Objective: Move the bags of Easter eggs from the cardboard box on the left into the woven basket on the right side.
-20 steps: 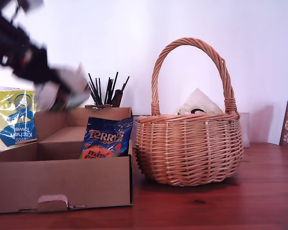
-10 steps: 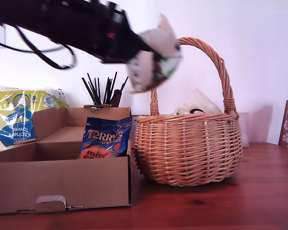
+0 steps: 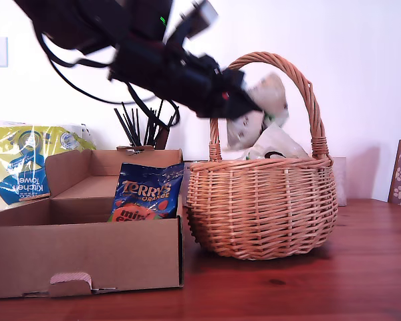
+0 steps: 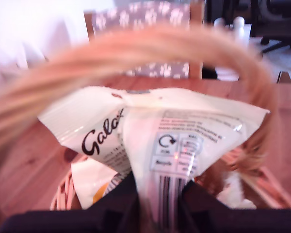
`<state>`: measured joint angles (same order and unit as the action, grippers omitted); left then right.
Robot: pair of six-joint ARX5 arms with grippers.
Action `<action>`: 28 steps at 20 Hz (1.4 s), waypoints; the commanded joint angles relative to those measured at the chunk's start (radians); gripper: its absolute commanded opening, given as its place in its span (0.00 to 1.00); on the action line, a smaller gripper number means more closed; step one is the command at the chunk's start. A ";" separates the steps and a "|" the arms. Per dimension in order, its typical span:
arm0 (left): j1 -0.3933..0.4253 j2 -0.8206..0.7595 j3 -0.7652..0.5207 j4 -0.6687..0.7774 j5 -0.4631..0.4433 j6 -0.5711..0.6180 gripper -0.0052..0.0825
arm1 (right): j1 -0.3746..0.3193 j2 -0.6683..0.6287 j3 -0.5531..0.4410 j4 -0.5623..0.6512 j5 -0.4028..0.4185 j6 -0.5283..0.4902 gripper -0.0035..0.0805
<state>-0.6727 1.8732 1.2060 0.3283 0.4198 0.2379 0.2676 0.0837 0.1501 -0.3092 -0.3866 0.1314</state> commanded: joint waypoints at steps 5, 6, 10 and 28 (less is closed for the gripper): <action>-0.011 0.117 0.058 -0.154 -0.037 -0.003 0.06 | 0.000 0.005 0.003 0.006 -0.003 0.004 0.03; -0.011 0.119 0.058 -0.177 -0.042 -0.003 0.06 | 0.001 0.005 0.003 0.005 -0.003 0.004 0.03; -0.011 0.114 0.078 -0.201 -0.043 -0.003 0.16 | 0.000 0.005 0.003 0.006 -0.003 0.004 0.03; 0.049 -0.146 0.323 -0.988 0.039 0.108 0.04 | 0.000 0.005 0.003 0.010 -0.003 0.004 0.03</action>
<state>-0.6369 1.7206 1.5379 -0.6495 0.4561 0.3302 0.2676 0.0837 0.1501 -0.3077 -0.3866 0.1314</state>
